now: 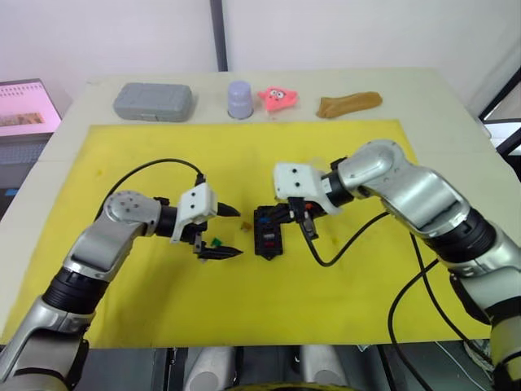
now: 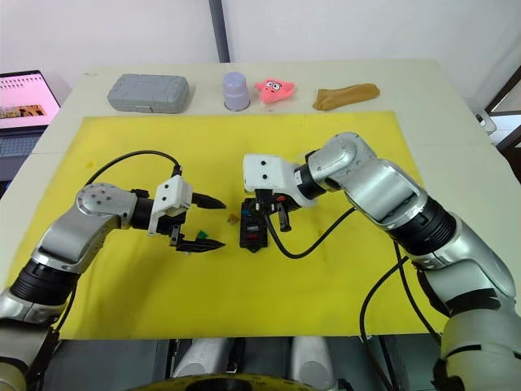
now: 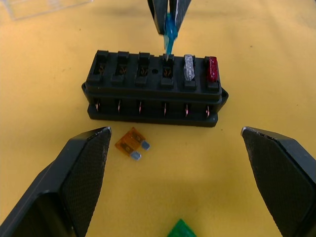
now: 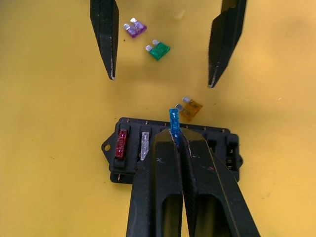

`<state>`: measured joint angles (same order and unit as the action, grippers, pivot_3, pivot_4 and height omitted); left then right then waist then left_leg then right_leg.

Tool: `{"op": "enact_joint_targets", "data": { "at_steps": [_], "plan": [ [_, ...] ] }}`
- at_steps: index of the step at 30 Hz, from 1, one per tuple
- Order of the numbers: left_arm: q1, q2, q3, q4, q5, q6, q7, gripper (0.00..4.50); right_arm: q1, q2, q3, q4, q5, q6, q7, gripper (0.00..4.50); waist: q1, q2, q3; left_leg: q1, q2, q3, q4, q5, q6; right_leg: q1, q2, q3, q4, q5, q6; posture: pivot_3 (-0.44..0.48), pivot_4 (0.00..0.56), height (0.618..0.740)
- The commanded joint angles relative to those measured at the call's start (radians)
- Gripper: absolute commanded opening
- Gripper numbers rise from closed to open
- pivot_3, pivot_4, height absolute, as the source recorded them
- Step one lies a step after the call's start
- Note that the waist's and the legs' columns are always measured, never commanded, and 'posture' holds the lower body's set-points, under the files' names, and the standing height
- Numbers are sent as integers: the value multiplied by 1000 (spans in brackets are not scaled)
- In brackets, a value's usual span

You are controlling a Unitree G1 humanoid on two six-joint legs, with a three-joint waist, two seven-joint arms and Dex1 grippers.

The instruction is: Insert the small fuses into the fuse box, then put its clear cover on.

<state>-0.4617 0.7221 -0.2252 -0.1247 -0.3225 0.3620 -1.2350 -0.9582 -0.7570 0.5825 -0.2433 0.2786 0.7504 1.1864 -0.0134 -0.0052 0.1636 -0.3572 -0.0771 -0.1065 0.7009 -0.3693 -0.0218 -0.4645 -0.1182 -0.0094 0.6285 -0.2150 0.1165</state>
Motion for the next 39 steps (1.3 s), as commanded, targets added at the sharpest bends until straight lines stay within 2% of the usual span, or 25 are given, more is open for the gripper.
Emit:
{"op": "enact_joint_targets", "data": {
  "at_steps": [1, 14, 39],
  "plan": [
    [-5, -18, -4, -6, 16, -30, 9, 4432, 1, 14, -15, -5, -27, -14, 11, 0, 0, 0, 0, 0, 0, 0, 0, 0, 0, 0, 0, 0, 0, 0, 0, 0, 150, 740],
    [-29, -74, -28, 40, 67, -77, 12, 4432, 42, 37, -20, -2, -83, 1, 29, 0, 0, 0, 0, 0, 0, 0, 0, 0, 0, 0, 0, 0, 0, 0, 0, 0, 150, 740],
    [-27, -94, -35, 33, 87, -82, 7, 4432, 77, 55, -13, 31, -138, -15, 25, 0, -1, 0, 0, 1, 0, 0, 0, 0, 0, 0, 0, 0, 0, 0, 0, 0, 150, 740]
  ]
}}
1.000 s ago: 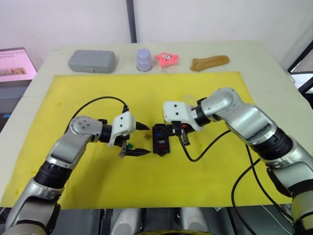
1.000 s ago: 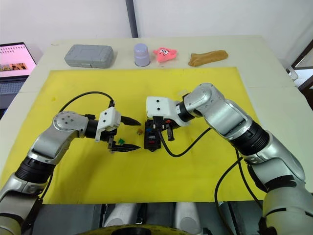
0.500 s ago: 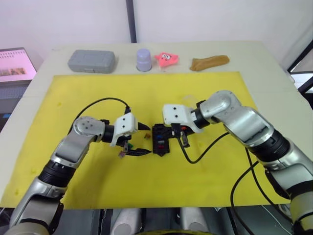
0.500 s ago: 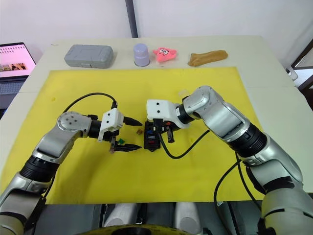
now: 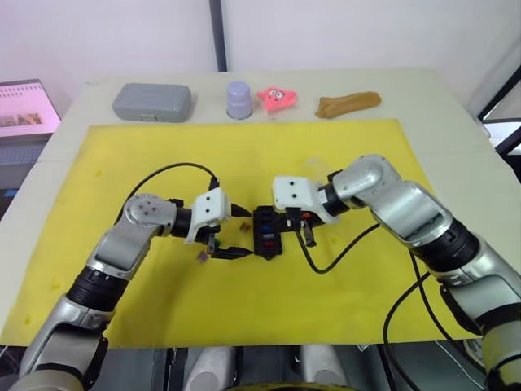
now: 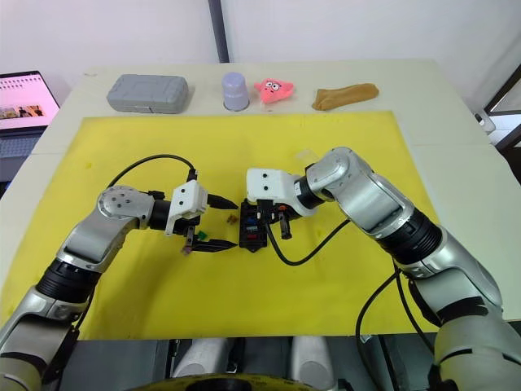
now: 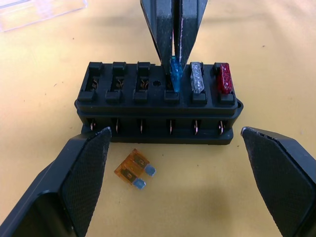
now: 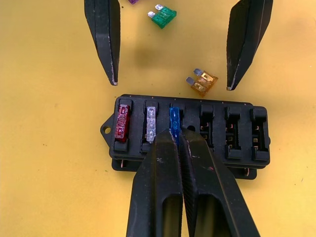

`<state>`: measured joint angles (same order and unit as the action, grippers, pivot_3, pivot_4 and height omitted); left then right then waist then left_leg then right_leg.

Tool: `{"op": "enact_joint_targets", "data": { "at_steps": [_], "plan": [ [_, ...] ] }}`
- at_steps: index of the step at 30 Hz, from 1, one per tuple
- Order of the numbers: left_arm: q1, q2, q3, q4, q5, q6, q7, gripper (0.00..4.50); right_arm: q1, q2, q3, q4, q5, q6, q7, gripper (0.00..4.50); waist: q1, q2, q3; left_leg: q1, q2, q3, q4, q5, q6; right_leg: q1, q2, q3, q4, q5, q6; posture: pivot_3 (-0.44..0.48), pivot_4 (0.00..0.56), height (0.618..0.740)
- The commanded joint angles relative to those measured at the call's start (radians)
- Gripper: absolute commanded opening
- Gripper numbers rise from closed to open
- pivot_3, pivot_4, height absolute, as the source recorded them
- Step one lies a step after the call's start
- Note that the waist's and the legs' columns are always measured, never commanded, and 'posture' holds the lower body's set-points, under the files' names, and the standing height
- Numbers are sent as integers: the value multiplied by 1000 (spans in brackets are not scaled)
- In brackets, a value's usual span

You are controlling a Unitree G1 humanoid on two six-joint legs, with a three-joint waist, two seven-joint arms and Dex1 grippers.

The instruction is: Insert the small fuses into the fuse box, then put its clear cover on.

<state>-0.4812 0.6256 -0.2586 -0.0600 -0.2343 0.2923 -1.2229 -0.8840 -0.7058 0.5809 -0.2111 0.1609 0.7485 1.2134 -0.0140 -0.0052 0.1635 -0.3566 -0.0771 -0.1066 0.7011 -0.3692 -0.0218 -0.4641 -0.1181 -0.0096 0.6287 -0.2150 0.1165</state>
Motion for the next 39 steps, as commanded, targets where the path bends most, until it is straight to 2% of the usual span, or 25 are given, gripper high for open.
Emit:
{"op": "enact_joint_targets", "data": {
  "at_steps": [1, 18, 39],
  "plan": [
    [-6, 2, -2, -33, 0, -13, -6, 4432, 4, 4, -10, -2, -22, -12, -2, 0, 0, 0, 0, 0, 0, 0, 0, 0, 0, 0, 0, 0, 0, 0, 0, 0, 150, 740],
    [-1, 2, -17, -29, 24, -36, -8, 4432, -88, -6, 0, -63, -19, 133, 33, 0, 1, 0, 0, 0, 0, 0, 0, 0, 0, 0, 0, 0, 0, 0, 0, 0, 150, 740],
    [-1, -3, -28, -33, 31, -42, 6, 4432, -104, -5, 54, -63, -61, 152, 37, 0, 0, 0, 0, 0, 0, 0, 0, 0, 0, 0, 0, 0, 0, 0, 0, 0, 150, 740]
  ]
}}
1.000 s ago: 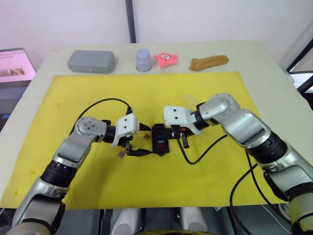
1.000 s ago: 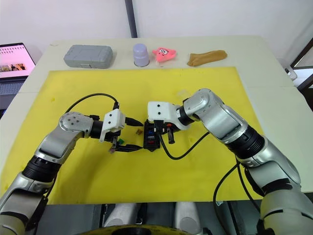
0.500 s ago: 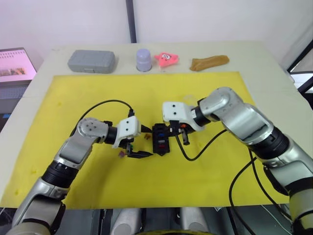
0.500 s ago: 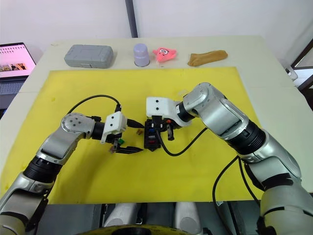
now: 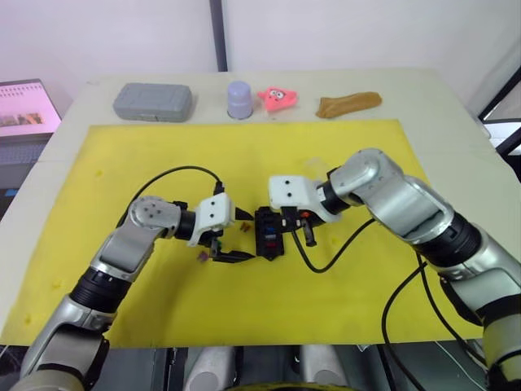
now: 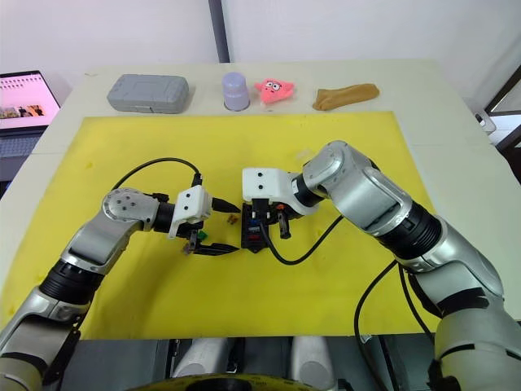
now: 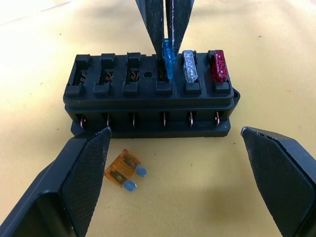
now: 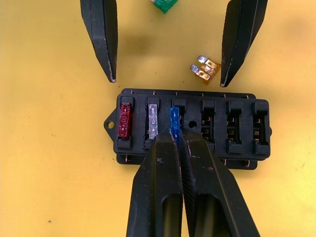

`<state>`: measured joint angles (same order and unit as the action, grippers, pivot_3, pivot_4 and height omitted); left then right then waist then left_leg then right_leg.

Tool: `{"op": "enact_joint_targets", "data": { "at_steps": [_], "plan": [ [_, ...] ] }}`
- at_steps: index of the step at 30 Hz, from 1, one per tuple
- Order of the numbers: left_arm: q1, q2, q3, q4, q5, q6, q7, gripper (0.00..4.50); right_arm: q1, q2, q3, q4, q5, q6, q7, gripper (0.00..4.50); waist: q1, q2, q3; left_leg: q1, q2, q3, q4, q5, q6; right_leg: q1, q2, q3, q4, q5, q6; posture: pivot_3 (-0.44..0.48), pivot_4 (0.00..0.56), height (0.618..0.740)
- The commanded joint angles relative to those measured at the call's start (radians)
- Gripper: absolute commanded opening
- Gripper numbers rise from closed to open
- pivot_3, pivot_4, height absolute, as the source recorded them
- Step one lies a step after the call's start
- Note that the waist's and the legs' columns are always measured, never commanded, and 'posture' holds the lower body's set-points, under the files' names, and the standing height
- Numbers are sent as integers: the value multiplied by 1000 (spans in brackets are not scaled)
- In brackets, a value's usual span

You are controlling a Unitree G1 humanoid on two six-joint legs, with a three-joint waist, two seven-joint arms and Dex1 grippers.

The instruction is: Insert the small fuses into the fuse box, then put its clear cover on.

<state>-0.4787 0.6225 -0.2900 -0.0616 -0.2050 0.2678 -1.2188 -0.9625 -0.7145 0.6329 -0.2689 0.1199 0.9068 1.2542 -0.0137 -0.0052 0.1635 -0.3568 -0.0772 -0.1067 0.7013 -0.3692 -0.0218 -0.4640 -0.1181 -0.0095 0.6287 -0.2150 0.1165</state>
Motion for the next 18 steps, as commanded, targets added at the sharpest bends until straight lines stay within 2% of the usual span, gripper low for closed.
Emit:
{"op": "enact_joint_targets", "data": {
  "at_steps": [1, 18],
  "plan": [
    [-4, 0, 3, -32, 2, -19, 2, 4432, -27, 5, 4, -3, -21, -5, -6, 0, 0, 0, 0, 0, 0, 0, 0, 0, 0, 0, 0, 0, 0, 0, 0, 0, 150, 740],
    [8, -4, -10, -39, 24, -38, 9, 4432, -60, 18, 1, 7, -6, 72, -7, 0, 1, 0, 0, 0, 0, 0, 0, 0, 0, 0, 0, 0, 0, 0, 0, 0, 150, 740]
  ]
}}
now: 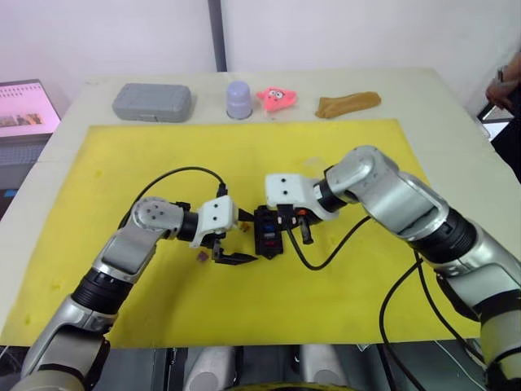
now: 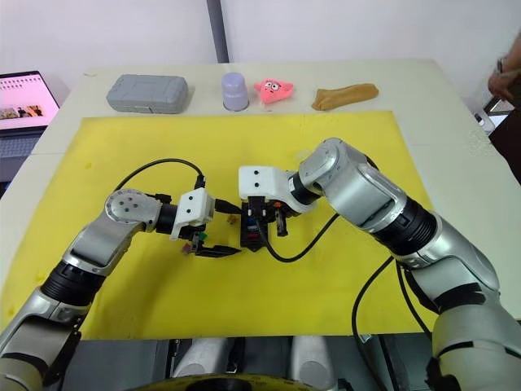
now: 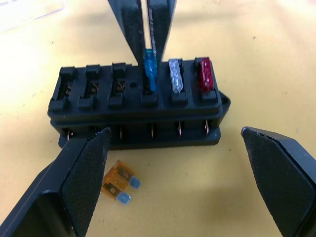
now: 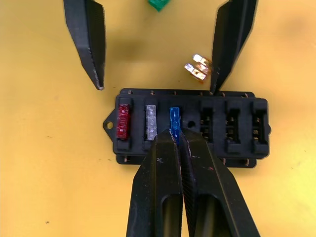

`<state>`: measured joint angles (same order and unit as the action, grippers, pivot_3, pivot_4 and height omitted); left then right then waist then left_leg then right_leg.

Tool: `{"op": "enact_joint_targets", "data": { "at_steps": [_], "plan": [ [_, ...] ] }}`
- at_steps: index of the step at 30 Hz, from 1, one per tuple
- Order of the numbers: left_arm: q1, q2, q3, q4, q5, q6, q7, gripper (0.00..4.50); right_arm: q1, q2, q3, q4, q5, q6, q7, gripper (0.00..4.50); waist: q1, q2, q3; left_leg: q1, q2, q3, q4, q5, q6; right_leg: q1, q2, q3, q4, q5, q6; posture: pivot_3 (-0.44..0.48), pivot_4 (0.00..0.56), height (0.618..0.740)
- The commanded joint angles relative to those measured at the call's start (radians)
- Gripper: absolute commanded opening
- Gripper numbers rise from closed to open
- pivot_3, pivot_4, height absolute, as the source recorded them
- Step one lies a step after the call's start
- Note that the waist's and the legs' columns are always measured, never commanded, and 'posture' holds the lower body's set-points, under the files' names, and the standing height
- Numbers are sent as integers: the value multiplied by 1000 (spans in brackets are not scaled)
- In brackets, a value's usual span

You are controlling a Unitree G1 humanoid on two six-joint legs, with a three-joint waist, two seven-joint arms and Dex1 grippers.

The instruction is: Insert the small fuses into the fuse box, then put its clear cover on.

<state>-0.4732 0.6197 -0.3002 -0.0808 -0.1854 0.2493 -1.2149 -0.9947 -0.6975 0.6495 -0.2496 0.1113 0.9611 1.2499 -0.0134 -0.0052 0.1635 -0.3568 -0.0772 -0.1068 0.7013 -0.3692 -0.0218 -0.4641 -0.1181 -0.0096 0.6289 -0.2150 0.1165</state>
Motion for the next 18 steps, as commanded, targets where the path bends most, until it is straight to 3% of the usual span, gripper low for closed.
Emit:
{"op": "enact_joint_targets", "data": {
  "at_steps": [1, 18],
  "plan": [
    [3, -1, 0, -21, 5, -20, 5, 4432, -31, 2, -17, -13, 6, 27, -3, 0, 0, 0, 0, 0, 0, 0, 0, 0, 0, 0, 0, 0, 0, 0, 0, 0, 150, 740],
    [3, -1, 3, -21, 10, -21, 9, 4432, -20, -13, 23, -46, 12, 33, 9, 0, 0, 0, 0, 0, 0, 0, 0, 0, 0, 0, 0, 0, 0, 0, 0, 0, 150, 740]
  ]
}}
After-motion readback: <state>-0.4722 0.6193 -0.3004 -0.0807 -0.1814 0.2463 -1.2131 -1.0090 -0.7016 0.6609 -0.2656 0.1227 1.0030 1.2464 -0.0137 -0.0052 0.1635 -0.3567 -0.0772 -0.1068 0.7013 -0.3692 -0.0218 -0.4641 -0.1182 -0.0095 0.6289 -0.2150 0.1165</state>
